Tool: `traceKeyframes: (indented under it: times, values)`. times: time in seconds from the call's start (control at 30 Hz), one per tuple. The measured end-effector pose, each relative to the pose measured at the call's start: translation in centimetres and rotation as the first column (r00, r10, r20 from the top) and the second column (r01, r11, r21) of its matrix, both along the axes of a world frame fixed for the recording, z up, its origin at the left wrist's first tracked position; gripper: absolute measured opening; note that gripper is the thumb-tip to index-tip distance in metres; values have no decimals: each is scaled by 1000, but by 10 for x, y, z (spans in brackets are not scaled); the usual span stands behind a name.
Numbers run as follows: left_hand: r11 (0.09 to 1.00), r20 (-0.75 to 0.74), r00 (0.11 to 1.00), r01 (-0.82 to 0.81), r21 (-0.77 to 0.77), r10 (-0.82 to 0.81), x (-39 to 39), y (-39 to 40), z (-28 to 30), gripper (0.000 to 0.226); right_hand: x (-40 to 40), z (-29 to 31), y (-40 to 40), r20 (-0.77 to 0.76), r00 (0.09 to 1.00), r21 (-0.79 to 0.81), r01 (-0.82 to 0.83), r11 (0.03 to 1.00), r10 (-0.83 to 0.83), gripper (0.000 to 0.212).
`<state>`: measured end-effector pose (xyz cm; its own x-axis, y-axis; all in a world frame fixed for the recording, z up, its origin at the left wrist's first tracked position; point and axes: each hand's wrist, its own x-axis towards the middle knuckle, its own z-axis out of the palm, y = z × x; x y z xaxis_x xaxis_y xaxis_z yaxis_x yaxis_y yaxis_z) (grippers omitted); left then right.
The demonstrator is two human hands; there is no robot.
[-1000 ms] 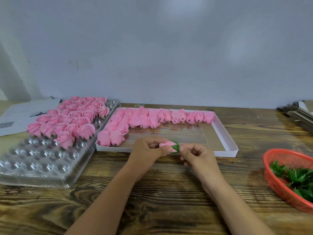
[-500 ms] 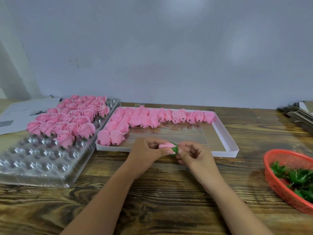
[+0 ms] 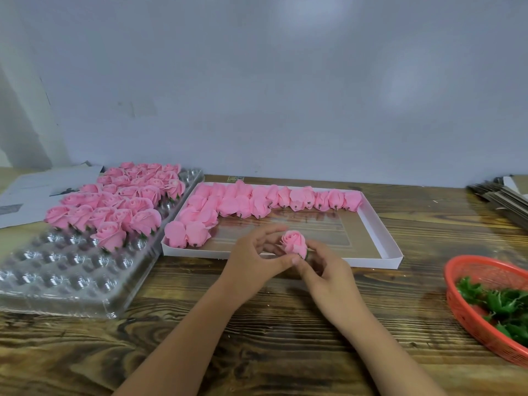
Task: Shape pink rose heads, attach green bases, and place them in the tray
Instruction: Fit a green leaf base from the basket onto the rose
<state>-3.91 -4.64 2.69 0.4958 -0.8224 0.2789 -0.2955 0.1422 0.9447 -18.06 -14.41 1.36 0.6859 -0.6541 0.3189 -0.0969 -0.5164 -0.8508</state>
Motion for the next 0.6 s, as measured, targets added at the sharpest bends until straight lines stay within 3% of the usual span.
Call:
traceKeyframes:
  times: [0.2,0.4,0.6]
  values:
    - [1000,49,999,-16,13,16,0,2,2,40,1,-2,3,15,998,5,-63,998,63,33]
    - [988,-71,997,10,-152,-21,-9,4,9,16,6,-8,9,-18,991,-8,-136,991,136,24]
    - [992,-89,991,87,-86,-95,-13,4,5,13,7,-7,17,-50,979,-35,-200,979,199,38]
